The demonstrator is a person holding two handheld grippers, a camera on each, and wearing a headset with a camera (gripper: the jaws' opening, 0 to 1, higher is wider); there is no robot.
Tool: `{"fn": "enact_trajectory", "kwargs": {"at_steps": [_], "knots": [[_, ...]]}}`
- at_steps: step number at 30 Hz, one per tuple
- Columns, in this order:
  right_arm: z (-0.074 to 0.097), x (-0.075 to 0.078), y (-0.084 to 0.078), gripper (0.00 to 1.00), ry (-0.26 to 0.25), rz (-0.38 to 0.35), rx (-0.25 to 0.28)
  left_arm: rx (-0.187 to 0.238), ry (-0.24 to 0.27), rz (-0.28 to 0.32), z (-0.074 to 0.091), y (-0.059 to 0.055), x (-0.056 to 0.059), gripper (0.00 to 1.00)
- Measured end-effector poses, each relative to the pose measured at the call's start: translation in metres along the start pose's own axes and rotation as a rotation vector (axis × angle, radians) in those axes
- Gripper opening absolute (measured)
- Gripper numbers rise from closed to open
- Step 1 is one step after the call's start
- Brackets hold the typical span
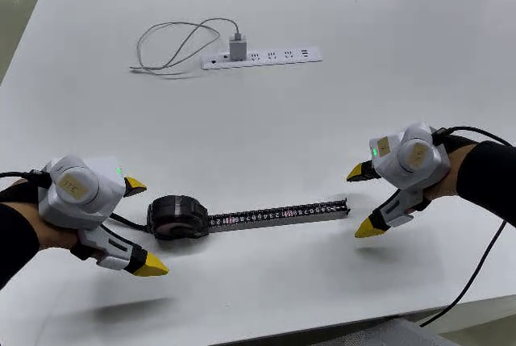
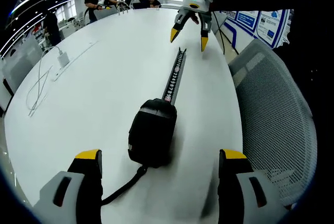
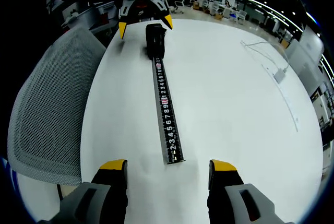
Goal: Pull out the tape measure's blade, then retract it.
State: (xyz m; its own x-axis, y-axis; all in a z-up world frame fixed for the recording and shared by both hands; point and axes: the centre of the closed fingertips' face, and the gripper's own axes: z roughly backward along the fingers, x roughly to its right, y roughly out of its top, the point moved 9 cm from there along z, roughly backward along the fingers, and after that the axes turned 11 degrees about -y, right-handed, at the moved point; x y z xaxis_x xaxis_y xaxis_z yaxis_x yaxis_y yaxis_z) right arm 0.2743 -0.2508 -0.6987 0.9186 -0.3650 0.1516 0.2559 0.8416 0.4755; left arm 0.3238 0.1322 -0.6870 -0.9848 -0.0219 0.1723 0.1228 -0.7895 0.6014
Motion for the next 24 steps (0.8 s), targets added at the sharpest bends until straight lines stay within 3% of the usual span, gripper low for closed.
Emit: {"fn": "enact_trajectory", "kwargs": {"at_steps": [4,7,9,10,14,16,19,21,24], "knots": [[0.000,-0.002,-0.001,0.69,0.011,-0.029,-0.003,0.015,0.016,0.010,0.002,-0.001,0.000,0.99],[-0.001,-0.005,0.000,0.77,0.020,-0.062,-0.003,0.047,0.023,0.065,0.004,-0.004,0.001,0.99],[-0.001,-0.007,-0.001,0.84,0.025,-0.077,-0.006,0.046,0.080,0.084,0.006,-0.007,-0.002,0.99],[-0.001,-0.009,-0.001,0.86,0.029,-0.092,-0.005,0.024,0.103,0.140,0.008,-0.012,-0.001,0.99],[-0.002,-0.011,-0.003,0.99,0.017,-0.137,0.008,0.115,0.096,0.200,0.009,-0.017,0.004,0.99],[0.000,-0.011,-0.005,0.99,0.014,-0.155,0.010,0.142,0.097,0.244,0.010,-0.021,0.008,0.99],[0.002,-0.011,-0.008,0.99,-0.011,-0.184,0.018,0.167,0.104,0.265,0.011,-0.026,0.011,0.99],[0.006,-0.010,-0.010,0.99,-0.050,-0.226,0.037,0.176,0.112,0.281,0.012,-0.030,0.014,0.99],[0.013,-0.017,-0.007,0.99,-0.027,-0.304,0.092,0.205,0.136,0.301,0.015,-0.033,0.016,0.99]]}}
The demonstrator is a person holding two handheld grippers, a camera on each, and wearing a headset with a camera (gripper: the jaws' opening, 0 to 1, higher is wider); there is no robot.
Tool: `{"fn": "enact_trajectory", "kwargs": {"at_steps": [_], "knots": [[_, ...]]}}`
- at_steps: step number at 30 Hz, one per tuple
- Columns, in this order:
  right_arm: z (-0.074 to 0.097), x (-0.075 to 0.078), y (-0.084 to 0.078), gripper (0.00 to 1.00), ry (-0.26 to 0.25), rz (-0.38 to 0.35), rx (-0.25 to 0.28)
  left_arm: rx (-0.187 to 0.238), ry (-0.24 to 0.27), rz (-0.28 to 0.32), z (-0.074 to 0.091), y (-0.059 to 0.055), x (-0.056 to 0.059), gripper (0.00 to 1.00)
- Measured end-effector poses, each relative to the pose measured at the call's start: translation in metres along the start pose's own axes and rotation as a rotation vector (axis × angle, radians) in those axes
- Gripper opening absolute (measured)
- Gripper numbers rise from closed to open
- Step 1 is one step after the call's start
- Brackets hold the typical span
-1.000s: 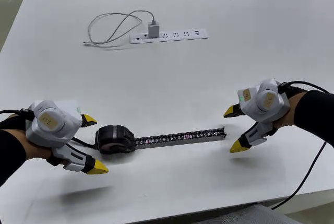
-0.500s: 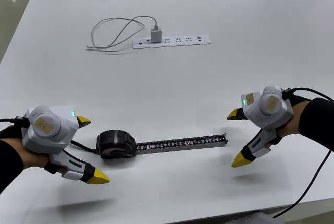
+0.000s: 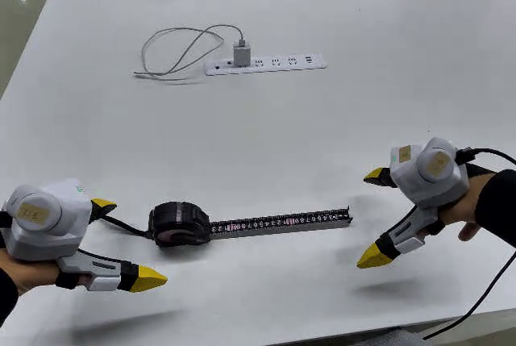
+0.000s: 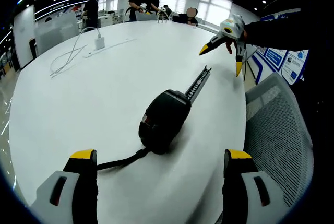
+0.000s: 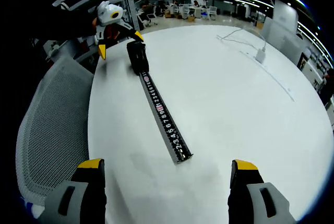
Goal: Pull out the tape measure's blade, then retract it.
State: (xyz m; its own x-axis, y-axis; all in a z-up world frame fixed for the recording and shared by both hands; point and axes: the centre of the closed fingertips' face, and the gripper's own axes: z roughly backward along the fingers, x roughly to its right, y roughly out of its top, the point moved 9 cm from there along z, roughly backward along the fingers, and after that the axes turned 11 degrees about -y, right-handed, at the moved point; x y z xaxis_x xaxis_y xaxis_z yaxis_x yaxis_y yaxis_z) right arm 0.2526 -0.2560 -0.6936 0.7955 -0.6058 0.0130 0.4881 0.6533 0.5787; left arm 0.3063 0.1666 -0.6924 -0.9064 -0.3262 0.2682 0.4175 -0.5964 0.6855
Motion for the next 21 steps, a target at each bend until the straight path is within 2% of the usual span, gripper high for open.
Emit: {"fn": "enact_trajectory", "kwargs": {"at_steps": [2,4,8,14,17,21], "knots": [[0.003,-0.001,0.000,0.99,-0.026,-0.016,0.039,0.023,0.027,-0.004,0.004,0.000,0.000,0.99],[0.006,-0.003,-0.003,0.99,-0.048,-0.042,0.049,0.049,0.018,0.017,0.007,0.000,0.002,0.99],[0.010,-0.007,-0.007,0.99,-0.085,-0.050,0.081,0.043,0.044,0.015,0.009,-0.004,0.001,0.99],[0.013,-0.017,-0.013,0.99,-0.142,-0.063,0.112,0.068,0.089,0.012,0.016,-0.009,0.001,0.99],[0.015,-0.017,-0.018,0.99,-0.172,-0.090,0.138,0.071,0.107,0.015,0.019,-0.010,0.002,0.99],[0.017,-0.018,-0.025,0.99,-0.216,-0.097,0.146,0.089,0.130,0.013,0.025,-0.011,0.006,0.99]]}}
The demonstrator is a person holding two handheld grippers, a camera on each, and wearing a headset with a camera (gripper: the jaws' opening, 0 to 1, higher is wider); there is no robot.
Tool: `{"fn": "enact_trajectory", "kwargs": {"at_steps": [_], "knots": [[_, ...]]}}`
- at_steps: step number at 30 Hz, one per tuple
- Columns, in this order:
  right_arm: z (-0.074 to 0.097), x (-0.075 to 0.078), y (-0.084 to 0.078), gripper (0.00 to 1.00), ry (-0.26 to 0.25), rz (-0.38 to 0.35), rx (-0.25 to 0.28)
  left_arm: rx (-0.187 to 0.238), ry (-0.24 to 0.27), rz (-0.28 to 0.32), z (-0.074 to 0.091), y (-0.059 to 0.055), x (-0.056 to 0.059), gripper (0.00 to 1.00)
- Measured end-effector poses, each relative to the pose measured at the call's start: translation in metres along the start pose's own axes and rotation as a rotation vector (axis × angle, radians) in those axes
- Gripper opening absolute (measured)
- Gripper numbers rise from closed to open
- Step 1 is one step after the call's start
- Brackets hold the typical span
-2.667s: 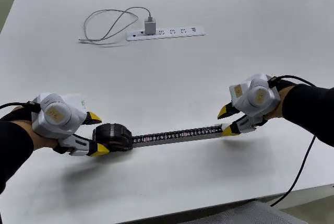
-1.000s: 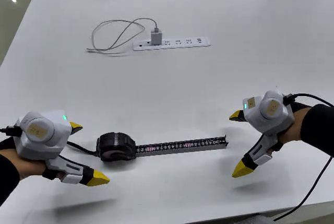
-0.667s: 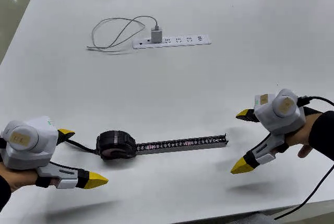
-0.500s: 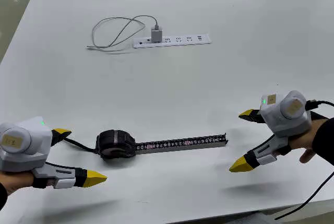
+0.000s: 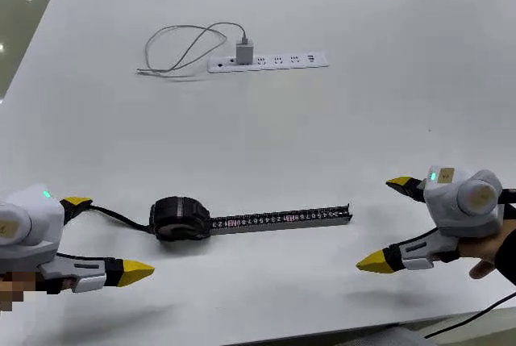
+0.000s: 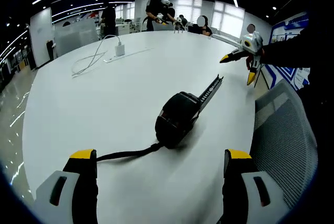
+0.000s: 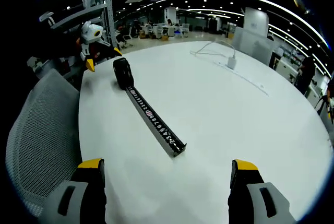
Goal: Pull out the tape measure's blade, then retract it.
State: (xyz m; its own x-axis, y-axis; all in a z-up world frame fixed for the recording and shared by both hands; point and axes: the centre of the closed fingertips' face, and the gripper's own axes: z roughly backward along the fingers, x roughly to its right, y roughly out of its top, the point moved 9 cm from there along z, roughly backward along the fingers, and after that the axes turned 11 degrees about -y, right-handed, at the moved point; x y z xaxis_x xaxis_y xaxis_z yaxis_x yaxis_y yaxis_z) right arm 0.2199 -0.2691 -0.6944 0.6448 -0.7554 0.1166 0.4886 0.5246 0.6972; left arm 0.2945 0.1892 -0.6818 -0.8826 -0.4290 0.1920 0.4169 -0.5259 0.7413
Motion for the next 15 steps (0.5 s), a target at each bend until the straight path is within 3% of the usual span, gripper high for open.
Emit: {"fn": "enact_trajectory", "kwargs": {"at_steps": [6,8,15], "knots": [[0.009,-0.001,-0.002,0.99,-0.054,-0.003,0.033,0.024,0.040,-0.026,0.005,-0.005,0.004,0.99],[0.014,-0.003,-0.003,0.99,-0.065,-0.018,0.045,0.054,0.068,-0.019,0.006,-0.006,0.007,0.99],[0.026,-0.014,-0.019,0.99,-0.105,-0.018,0.049,0.082,0.103,0.008,0.009,-0.015,0.017,0.99]]}}
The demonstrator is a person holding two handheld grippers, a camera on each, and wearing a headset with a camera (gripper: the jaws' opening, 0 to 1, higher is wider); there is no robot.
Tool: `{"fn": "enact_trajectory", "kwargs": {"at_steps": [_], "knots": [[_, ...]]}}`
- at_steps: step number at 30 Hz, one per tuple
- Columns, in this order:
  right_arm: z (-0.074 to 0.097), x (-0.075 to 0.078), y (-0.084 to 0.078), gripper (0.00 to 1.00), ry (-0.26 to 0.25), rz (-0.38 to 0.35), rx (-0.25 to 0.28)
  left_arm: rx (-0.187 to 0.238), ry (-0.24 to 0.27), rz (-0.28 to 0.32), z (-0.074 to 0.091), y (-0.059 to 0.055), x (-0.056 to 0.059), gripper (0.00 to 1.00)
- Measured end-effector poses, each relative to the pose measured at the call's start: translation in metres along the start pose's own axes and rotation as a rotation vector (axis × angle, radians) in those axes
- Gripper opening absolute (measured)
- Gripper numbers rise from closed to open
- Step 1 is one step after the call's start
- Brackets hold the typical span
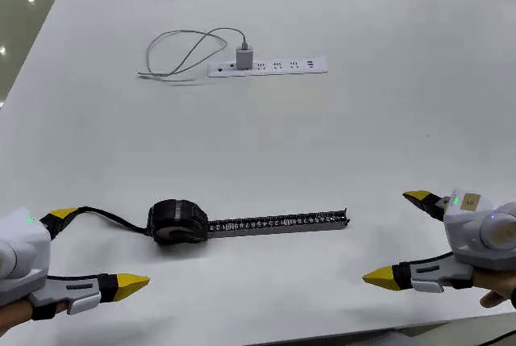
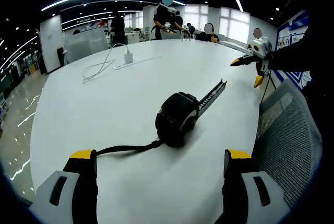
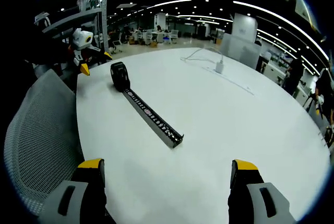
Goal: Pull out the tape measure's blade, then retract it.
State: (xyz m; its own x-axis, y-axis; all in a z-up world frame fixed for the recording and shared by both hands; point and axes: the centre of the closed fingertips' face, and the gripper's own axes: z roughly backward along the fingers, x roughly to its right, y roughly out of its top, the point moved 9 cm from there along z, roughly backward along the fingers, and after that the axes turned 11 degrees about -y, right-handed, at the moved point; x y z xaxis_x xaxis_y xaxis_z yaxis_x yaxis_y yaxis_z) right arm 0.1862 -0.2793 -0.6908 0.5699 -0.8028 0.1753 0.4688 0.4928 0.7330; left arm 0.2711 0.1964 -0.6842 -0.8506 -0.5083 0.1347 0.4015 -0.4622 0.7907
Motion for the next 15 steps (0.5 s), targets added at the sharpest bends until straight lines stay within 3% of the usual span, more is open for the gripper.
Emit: {"fn": "enact_trajectory", "kwargs": {"at_steps": [2,7,10,15], "knots": [[0.002,0.000,-0.003,0.99,-0.009,-0.027,0.001,0.017,0.025,0.004,0.002,-0.001,0.001,0.99],[0.011,0.000,-0.014,0.99,-0.027,-0.056,0.001,0.013,0.036,0.017,0.005,-0.009,0.005,0.99],[0.014,0.000,-0.018,0.99,-0.032,-0.061,-0.009,0.015,0.008,0.044,0.006,-0.012,0.008,0.99],[0.020,-0.001,-0.023,0.99,-0.030,-0.070,-0.018,-0.009,0.003,0.028,0.006,-0.016,0.013,0.99]]}}
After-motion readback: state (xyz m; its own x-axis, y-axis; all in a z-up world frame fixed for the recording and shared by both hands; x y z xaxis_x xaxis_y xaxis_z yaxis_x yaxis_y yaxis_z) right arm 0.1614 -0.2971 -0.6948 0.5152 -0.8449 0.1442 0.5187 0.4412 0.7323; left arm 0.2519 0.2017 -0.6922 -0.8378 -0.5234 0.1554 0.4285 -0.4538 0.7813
